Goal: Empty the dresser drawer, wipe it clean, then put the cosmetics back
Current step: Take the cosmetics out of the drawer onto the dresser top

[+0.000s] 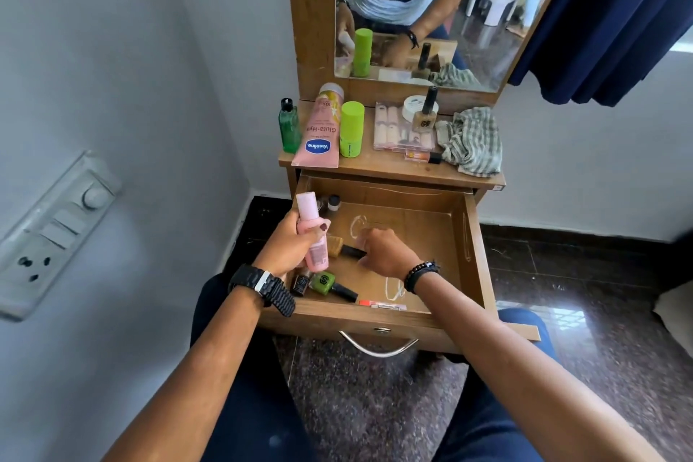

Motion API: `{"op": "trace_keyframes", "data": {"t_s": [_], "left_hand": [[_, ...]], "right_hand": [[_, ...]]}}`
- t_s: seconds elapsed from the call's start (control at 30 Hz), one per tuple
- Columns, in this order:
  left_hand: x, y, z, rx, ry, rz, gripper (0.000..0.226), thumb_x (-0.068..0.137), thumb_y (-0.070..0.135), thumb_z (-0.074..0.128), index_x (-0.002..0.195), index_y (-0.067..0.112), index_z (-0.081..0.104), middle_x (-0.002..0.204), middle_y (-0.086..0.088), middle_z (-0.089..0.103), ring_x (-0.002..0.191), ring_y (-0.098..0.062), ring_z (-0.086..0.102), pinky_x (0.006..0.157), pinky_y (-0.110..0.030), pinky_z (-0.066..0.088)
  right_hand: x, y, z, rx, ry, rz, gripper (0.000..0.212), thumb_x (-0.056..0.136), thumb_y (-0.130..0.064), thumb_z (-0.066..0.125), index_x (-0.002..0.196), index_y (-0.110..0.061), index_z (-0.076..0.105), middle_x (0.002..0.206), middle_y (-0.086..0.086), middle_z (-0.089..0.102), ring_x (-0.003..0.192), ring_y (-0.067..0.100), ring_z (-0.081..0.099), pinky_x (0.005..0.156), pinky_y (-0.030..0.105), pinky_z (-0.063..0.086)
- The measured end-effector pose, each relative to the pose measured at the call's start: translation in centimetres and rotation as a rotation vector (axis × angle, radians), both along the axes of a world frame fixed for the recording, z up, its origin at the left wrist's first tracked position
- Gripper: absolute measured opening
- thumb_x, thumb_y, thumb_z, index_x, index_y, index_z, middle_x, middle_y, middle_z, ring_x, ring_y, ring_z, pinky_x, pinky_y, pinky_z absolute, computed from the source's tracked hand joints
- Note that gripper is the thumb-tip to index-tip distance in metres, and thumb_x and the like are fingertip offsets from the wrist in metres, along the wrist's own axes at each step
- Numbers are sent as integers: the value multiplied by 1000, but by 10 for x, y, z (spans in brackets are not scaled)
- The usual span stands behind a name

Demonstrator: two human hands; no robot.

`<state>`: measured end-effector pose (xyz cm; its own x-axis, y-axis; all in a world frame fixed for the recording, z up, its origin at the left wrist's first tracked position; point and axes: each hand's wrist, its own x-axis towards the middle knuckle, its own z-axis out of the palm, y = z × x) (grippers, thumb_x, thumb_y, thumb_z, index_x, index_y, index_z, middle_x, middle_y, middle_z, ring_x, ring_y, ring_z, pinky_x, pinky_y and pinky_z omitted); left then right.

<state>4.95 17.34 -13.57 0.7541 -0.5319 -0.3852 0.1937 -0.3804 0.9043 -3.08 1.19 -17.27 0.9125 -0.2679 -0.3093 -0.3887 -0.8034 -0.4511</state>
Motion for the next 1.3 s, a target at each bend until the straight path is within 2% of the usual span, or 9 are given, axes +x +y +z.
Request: {"op": "trace_keyframes", "data": {"t_s": [0.2, 0.4, 0.53, 0.63, 0.77, 0.9, 1.03, 1.17, 1.3], "left_hand": [[-11, -3, 1, -20, -46, -7, 43, 89, 19, 58, 128, 22, 40, 121, -5, 55, 114, -24, 55, 97, -54, 45], [-17, -4, 7, 52, -166, -58, 46, 90, 20, 56, 133, 17, 40, 126, -4, 53, 114, -20, 53, 97, -43, 46], [-25, -8, 10, 66, -227, -75, 40, 91, 21, 55, 128, 14, 43, 116, -3, 54, 102, -21, 55, 87, -41, 48], [-31, -14, 10, 78, -233, -88, 41, 92, 23, 54, 130, 16, 43, 114, 0, 54, 108, -21, 55, 91, -38, 47], [-35, -24, 14, 64, -239, -118, 42, 92, 23, 54, 131, 16, 41, 114, 1, 53, 105, -18, 54, 87, -34, 46], [-36, -29, 20, 27, -250, -132, 42, 92, 22, 54, 131, 13, 42, 111, 2, 53, 101, -15, 54, 83, -29, 44], [-36, -32, 23, 10, -232, -129, 40, 92, 21, 54, 130, 14, 42, 110, 2, 52, 101, -15, 54, 81, -28, 43], [-35, -29, 19, 4, -196, -141, 42, 92, 20, 54, 131, 15, 41, 117, -2, 55, 107, -18, 56, 91, -35, 48], [-35, -28, 19, -6, -205, -140, 41, 93, 19, 53, 132, 15, 41, 109, 4, 53, 103, -14, 54, 84, -27, 44]], "right_hand": [[1, -3, -7, 0, 22, -67, 22, 86, -13, 63, 107, -7, 62, 106, 12, 64, 89, 25, 62, 76, 32, 53], [-17, -18, 17, 116, -128, -149, 11, 88, -13, 60, 92, -11, 70, 84, 6, 66, 62, 14, 55, 51, 18, 44], [-35, -37, 41, 83, -203, -143, 9, 87, -11, 62, 89, -9, 71, 86, 5, 71, 72, 23, 66, 62, 23, 53], [-45, -53, 61, 13, -299, -130, 9, 88, -10, 61, 90, -8, 70, 85, 2, 70, 65, 3, 60, 58, 7, 47], [-49, -71, 89, 76, -486, -221, 7, 88, -11, 64, 92, -9, 69, 78, -1, 69, 53, 1, 59, 52, 10, 47], [-41, -86, 113, 100, -627, -303, 10, 88, -13, 64, 98, -13, 69, 83, 0, 70, 68, 9, 67, 61, 19, 57], [-22, -94, 133, -52, -703, -350, 11, 88, -13, 63, 95, -14, 71, 77, -9, 64, 70, 8, 60, 66, 18, 49], [-5, -106, 145, -160, -759, -337, 17, 86, -8, 58, 94, -8, 73, 86, 0, 69, 78, 17, 63, 74, 19, 48], [12, -124, 140, -284, -750, -226, 23, 87, -5, 54, 101, -10, 71, 101, 6, 72, 91, 19, 65, 81, 24, 49]]}}
